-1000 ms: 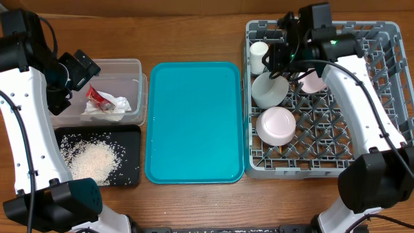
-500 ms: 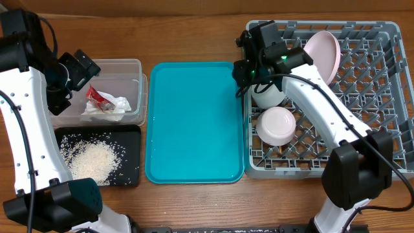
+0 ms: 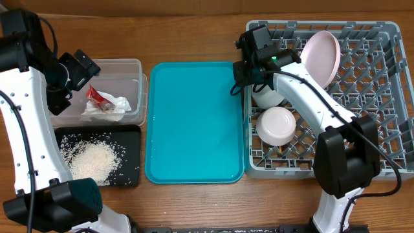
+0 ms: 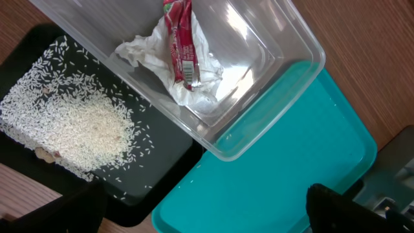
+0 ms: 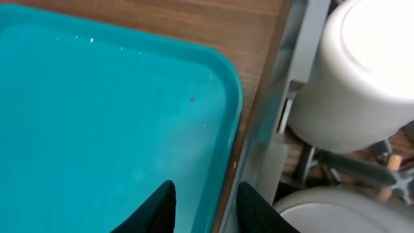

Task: Sort waste into correct bins and load items into the dishwasher
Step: 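Open the right gripper and withdraw it to the rack's left edge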

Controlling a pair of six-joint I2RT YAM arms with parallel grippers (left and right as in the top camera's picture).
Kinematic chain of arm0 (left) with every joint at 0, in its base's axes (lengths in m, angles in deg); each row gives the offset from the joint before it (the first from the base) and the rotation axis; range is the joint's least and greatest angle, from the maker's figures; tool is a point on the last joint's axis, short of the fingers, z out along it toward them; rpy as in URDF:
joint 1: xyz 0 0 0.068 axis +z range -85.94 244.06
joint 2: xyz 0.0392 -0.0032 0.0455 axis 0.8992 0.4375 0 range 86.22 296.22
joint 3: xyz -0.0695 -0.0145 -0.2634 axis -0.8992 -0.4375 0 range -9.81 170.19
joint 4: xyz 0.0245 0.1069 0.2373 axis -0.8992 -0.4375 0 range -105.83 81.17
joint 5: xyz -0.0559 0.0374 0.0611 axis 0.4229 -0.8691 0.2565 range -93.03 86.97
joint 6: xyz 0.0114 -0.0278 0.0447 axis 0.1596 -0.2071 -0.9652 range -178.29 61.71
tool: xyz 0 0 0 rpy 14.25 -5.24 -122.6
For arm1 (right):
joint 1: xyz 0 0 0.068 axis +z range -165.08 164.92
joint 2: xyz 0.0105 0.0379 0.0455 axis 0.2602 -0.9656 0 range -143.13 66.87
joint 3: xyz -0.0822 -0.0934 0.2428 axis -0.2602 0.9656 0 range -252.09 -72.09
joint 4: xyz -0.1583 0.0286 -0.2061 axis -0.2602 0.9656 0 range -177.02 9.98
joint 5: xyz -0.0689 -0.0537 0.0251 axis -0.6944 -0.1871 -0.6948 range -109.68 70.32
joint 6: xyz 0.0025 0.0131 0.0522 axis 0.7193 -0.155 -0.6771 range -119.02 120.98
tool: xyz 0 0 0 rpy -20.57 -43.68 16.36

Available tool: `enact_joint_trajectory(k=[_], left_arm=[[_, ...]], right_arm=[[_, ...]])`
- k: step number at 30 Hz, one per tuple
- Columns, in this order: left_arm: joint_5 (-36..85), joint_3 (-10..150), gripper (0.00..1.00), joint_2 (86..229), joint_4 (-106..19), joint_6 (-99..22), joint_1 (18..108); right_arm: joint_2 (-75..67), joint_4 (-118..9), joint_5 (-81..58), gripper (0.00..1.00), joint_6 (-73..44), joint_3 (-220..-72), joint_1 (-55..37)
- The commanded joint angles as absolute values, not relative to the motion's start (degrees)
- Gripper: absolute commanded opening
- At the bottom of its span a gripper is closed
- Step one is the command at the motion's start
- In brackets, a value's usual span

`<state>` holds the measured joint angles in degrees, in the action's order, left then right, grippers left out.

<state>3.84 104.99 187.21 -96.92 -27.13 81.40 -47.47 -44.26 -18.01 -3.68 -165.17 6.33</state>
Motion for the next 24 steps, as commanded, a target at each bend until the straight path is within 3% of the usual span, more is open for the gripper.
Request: enact_joint_trajectory(k=[1, 19, 24], left_arm=[[3.9, 106.1, 1.00, 185.9, -96.9, -27.9, 81.3], [3.9, 106.1, 1.00, 185.9, -96.9, -27.9, 81.3], [3.9, 106.1, 1.00, 185.9, -96.9, -27.9, 81.3]], right_arm=[[-48.2, -45.5, -20.3, 0.33, -3.7, -165.2, 6.1], [-48.6, -45.5, -24.8, 0.32, -3.7, -165.4, 6.1], [-48.8, -43.4, -24.8, 0.22, -3.7, -165.3, 6.1]])
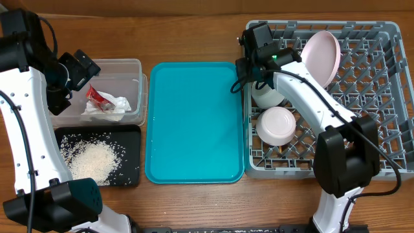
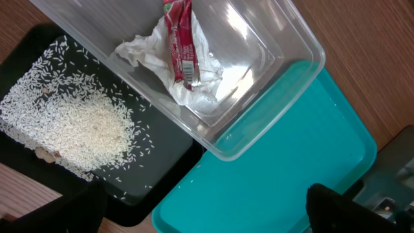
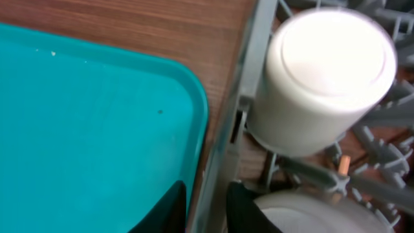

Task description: Sort waste into correct bins and load items into the dishwasher

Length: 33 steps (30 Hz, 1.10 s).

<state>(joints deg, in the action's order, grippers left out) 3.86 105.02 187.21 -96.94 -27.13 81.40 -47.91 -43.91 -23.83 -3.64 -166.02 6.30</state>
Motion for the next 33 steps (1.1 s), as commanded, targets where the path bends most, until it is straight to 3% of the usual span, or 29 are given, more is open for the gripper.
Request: enact_joint_trajectory(k=[1, 5, 12, 15, 26, 31, 32, 33], left_arm=[[3.9, 106.1, 1.00, 185.9, -96.9, -27.9, 81.3], [3.9, 106.1, 1.00, 185.9, -96.9, -27.9, 81.3], [3.9, 106.1, 1.00, 185.9, -96.9, -27.9, 81.3], [3.9, 106.1, 1.00, 185.9, -96.9, -27.9, 81.3], [3.9, 106.1, 1.00, 185.9, -96.9, -27.9, 81.3], [3.9, 106.1, 1.00, 185.9, -96.9, -27.9, 81.3], [3.9, 106.1, 1.00, 185.9, -96.9, -27.9, 81.3], [3.9, 106.1, 1.00, 185.9, -96.9, -27.9, 81.3]], right_arm=[[-48.8, -42.8, -24.8, 0.22, -3.7, -165.3, 6.1], [-48.8, -40.1, -24.7, 0.20, -3.7, -165.3, 6.1], [-48.8, -39.0, -24.8, 0.05, -3.7, -165.4, 6.1], [-48.8, -38.9, -24.8, 0.04, -3.7, -165.4, 6.1], [-48.7, -43.1, -24.8, 0.23, -3.7, -167.4, 6.1], [-46.9, -39.0, -24.7, 0.45, -3.7, -172.8, 6.1], [-46.3, -38.3, -24.8, 0.61, -3.7, -173.7, 6.1], [-45.7, -38.2, -24.8, 0.95, -3.7, -174.2, 6.1]])
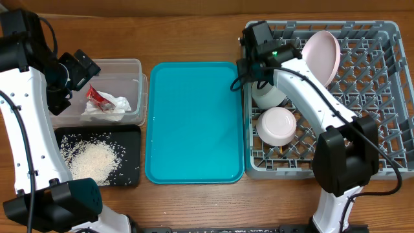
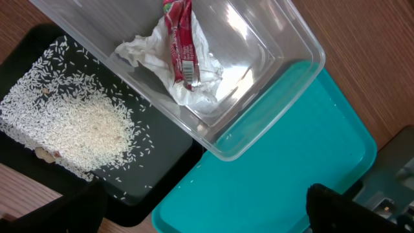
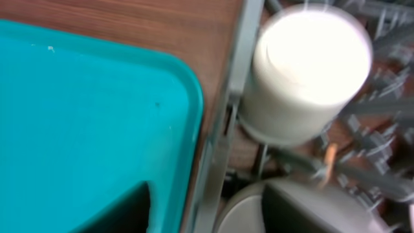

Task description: Sort waste into correct bins and load items into the dishwasher

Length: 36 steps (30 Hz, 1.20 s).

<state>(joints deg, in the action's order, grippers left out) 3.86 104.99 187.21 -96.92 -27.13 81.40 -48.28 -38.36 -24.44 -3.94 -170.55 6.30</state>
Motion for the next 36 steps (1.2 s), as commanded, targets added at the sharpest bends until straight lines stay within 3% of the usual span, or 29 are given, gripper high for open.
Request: enact_joint_trajectory(k=[1, 36], left_arm=[[3.9, 106.1, 1.00, 185.9, -96.9, -27.9, 81.3], [3.9, 106.1, 1.00, 185.9, -96.9, -27.9, 81.3]], right_arm=[[-45.3, -38.5, -24.8, 1.00, -3.7, -174.3, 6.1], [-44.6, -38.5, -24.8, 1.00, -3.7, -174.2, 6.1]])
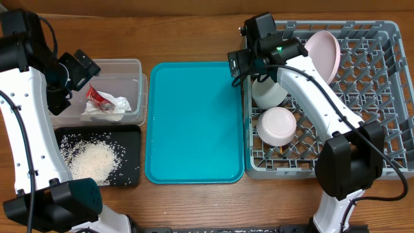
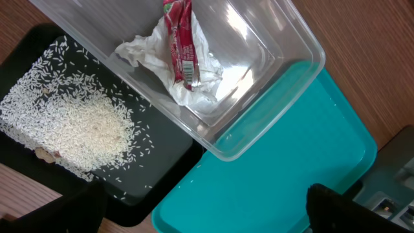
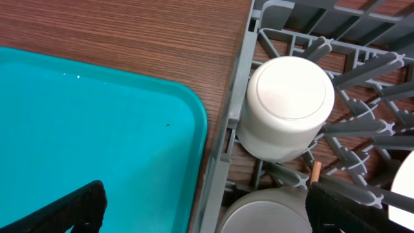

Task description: Sort waste into correct bins and load items into the dishwasher

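Observation:
The teal tray lies bare at the middle of the table. A grey dish rack on the right holds an upturned white cup, a white bowl and a pink plate. My right gripper hangs open and holds nothing, above the rack's left rim where it meets the tray's far right corner. At the left, a clear bin holds a red wrapper on crumpled tissue. My left gripper is open and holds nothing, above the bin.
A black tray scattered with rice sits in front of the clear bin, against the teal tray's left edge. Bare wooden table runs along the far side, behind the tray and bins.
My right gripper's fingers have spread from partly parted to wide open. It now sits higher, and the whole cup shows below it. The left arm has not moved.
My right gripper's fingers were close together, low over the tray's corner beside the rack rim, holding nothing. They were still close at the following moment, nearer the cup. Then they were parted, and now they are wide open and higher. My left gripper stayed open above the bin.

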Controlling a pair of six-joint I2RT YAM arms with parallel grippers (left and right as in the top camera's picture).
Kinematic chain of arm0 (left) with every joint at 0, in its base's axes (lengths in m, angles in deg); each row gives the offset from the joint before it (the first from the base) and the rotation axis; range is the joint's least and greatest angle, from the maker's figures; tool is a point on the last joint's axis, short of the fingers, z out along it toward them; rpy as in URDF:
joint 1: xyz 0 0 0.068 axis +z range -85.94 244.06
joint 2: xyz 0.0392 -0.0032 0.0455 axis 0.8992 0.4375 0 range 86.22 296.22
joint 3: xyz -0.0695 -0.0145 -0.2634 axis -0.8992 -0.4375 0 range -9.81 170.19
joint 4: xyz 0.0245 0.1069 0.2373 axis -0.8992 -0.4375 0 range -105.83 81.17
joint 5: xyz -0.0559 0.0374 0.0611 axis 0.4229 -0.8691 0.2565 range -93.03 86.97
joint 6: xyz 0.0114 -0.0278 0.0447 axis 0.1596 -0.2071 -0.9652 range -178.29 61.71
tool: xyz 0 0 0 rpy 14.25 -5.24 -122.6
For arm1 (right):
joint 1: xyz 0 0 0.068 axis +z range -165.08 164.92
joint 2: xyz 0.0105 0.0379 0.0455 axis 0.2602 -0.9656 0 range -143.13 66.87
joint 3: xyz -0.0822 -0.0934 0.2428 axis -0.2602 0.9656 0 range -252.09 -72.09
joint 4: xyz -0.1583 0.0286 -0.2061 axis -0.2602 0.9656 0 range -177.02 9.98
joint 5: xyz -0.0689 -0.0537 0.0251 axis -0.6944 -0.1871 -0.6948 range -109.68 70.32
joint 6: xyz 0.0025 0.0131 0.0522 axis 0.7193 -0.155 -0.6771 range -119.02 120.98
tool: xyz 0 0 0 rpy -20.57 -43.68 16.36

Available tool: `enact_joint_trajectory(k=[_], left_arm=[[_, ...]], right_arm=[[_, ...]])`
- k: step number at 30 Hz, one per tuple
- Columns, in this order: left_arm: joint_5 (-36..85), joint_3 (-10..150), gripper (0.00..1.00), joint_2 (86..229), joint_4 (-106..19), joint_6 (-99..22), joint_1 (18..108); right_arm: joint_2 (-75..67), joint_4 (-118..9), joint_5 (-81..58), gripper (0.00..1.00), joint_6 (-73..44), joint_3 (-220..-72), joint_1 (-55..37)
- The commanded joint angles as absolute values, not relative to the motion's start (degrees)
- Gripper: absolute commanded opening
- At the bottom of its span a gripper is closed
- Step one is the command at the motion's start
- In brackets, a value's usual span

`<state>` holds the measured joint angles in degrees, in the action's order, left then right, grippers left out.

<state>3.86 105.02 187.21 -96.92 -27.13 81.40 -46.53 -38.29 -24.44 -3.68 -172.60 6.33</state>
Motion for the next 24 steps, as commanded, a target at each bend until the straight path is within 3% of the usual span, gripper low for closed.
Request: enact_joint_trajectory(k=[1, 24], left_arm=[[3.9, 106.1, 1.00, 185.9, -96.9, -27.9, 81.3], [3.9, 106.1, 1.00, 185.9, -96.9, -27.9, 81.3]], right_arm=[[-44.6, -38.5, -24.8, 1.00, -3.7, -174.2, 6.1], [-38.8, -38.4, -25.6, 1.00, -3.3, -174.2, 4.5]])
